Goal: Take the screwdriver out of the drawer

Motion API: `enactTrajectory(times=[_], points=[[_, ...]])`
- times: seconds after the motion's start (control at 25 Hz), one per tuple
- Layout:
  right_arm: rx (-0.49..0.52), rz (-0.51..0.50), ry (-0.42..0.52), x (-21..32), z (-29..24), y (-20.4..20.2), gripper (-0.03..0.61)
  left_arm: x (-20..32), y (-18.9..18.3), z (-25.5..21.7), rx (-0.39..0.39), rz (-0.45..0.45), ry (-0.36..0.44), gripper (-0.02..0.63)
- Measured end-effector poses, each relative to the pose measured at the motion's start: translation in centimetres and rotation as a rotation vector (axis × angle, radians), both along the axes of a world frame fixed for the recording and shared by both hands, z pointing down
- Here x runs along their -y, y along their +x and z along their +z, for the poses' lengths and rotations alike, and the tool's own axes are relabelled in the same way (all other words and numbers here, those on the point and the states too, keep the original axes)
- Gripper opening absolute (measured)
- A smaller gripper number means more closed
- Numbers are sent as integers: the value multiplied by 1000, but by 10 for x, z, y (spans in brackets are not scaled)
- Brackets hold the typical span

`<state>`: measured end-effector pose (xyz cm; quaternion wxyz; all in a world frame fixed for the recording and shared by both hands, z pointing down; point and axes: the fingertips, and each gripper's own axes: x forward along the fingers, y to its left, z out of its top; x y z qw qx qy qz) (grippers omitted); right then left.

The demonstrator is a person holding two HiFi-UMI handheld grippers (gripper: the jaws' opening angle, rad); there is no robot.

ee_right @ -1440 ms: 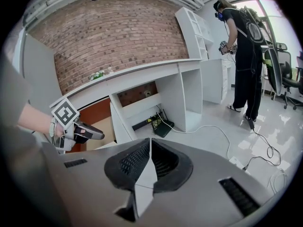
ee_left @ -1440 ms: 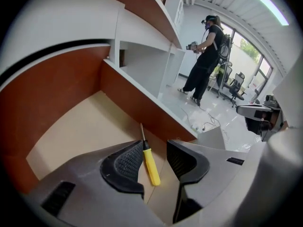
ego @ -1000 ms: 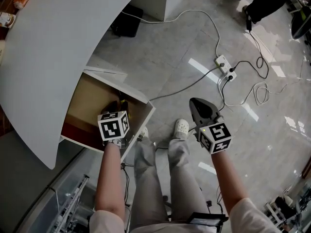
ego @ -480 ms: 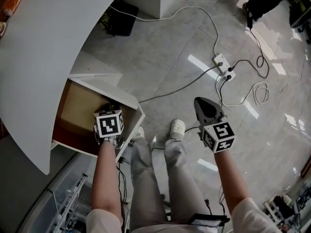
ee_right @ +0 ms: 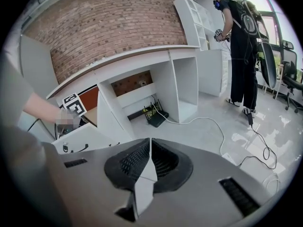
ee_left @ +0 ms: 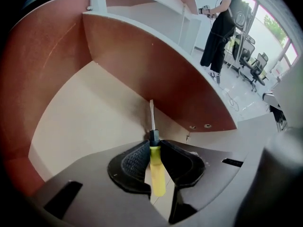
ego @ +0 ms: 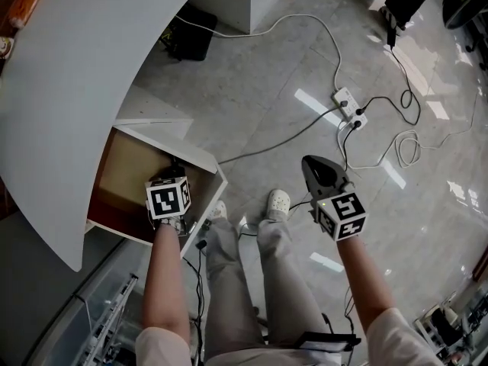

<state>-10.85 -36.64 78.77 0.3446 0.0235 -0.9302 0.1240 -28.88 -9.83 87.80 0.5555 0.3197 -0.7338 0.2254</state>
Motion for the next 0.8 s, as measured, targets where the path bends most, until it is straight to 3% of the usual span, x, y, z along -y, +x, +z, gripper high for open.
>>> enactTrajectory(times=[0.48,0.8], points=[[43,-16,36,-18,-73,-17,23,0,11,-53,-13,26,75,81],[74,-3,54,-32,-137,-13,24,3,17,-129,18,6,163,81]])
